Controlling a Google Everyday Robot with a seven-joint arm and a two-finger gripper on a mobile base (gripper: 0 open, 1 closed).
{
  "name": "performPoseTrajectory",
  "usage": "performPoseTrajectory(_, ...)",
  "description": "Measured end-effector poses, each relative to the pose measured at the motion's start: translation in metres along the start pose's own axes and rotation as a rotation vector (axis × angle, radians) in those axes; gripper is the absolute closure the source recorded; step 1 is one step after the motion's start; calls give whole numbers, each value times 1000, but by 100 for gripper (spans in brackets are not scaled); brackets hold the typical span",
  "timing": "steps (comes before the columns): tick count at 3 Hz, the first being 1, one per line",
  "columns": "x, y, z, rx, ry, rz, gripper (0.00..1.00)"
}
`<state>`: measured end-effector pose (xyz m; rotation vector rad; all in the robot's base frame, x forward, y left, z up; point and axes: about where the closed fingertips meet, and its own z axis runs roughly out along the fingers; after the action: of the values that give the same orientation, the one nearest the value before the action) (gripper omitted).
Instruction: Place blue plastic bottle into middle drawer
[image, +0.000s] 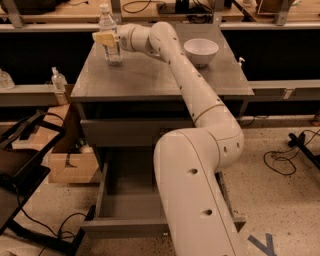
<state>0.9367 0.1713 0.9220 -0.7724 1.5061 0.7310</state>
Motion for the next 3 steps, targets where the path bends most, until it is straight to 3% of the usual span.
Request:
performPoseTrajectory(1, 1, 2, 3, -4, 1, 1, 65)
performPoseTrajectory(2, 3, 6, 6, -9, 3, 3, 96)
performPoseTrajectory(3, 4, 7, 7, -11, 4, 3, 100)
